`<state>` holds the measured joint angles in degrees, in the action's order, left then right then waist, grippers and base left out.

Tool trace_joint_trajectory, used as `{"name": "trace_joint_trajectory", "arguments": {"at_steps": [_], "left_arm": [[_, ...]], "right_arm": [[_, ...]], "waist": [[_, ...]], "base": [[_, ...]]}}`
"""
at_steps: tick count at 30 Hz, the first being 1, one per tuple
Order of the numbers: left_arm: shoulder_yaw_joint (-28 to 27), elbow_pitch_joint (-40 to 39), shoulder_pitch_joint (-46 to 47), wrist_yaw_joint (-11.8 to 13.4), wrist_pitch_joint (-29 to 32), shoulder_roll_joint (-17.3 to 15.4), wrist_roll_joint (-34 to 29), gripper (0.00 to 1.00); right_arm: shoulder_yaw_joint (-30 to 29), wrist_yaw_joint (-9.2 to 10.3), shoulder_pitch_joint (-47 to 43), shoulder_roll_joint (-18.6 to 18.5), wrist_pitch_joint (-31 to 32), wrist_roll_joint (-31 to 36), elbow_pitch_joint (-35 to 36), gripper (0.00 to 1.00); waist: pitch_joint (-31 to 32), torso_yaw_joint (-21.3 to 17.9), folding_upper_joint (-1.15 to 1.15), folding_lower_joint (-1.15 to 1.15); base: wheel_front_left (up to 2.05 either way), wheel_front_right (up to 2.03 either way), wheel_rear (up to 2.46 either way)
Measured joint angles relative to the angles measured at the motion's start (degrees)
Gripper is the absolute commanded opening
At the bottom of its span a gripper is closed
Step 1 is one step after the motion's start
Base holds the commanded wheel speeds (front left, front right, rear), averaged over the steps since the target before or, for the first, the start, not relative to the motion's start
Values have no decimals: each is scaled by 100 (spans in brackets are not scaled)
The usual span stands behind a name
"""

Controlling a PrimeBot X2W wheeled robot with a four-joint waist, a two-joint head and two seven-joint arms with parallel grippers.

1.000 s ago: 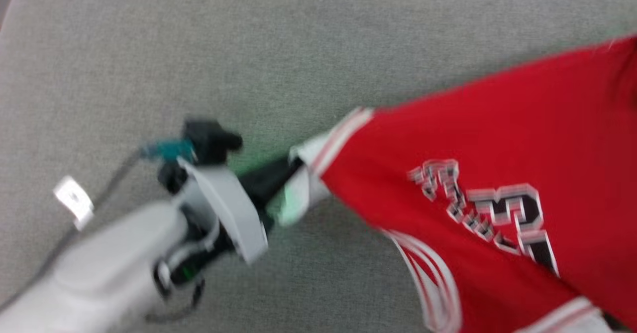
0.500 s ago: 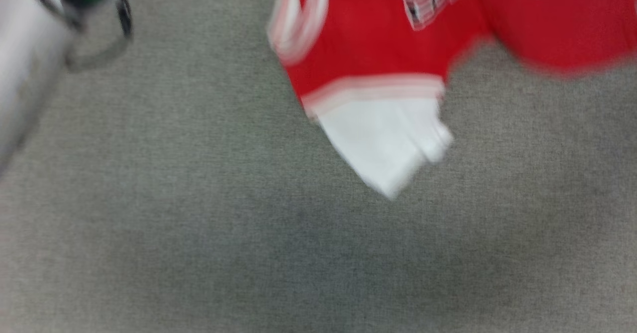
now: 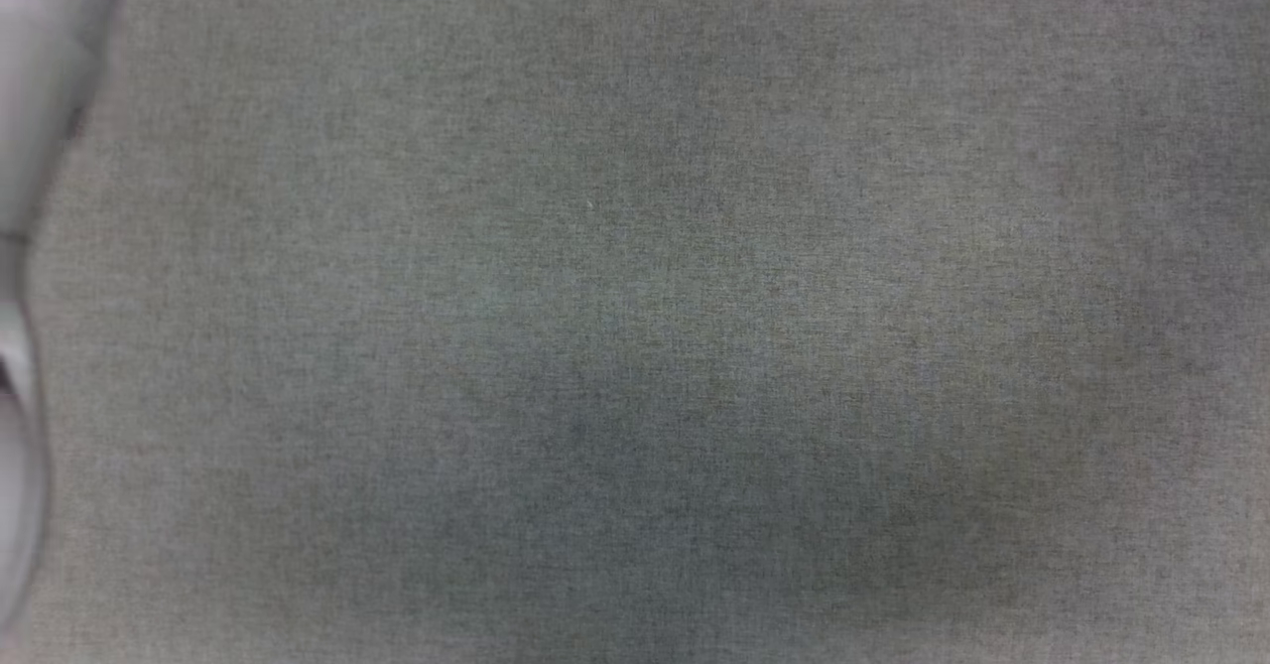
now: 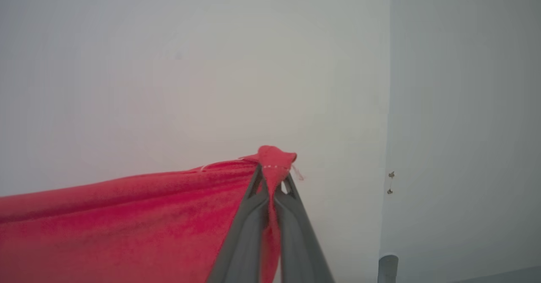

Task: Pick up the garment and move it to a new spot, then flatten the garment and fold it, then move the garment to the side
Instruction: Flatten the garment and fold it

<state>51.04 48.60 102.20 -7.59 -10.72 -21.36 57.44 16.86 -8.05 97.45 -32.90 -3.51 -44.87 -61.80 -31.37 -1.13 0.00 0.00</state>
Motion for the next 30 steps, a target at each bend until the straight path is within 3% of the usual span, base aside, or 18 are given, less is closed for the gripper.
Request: {"name": "trace_joint_trajectory", "arguments": {"at_steps": [6,15,20,26,30], "left_arm": [[471,-653,-959,1,-113,-158,511,0],[824,-2079,-2825,3,-412,-814,950,0],[346,-2836,-4029,53,-426,-921,630,0],[-270,-3745,-5603,372,-427,-993,16,0],[-347,-4218,-6425,612,-427,-1139,-438,0]], "right_arm": [[444,36,-992,-152,159,-402,526,0],[1039,51,-3111,-923,457,-1596,2212,0],[1198,51,-4373,-1519,617,-2205,3147,0],[1241,51,-5623,-1906,628,-2644,3984,0],[1263,51,-6356,-2137,632,-2797,4402,0]], "waist": [[28,-16,0,0],[325,-41,0,0],[514,-23,0,0],[677,-14,0,0],[770,-31,0,0]], "base": [[0,0,0],[0,0,0],[0,0,0],[0,0,0],[0,0,0]]}}
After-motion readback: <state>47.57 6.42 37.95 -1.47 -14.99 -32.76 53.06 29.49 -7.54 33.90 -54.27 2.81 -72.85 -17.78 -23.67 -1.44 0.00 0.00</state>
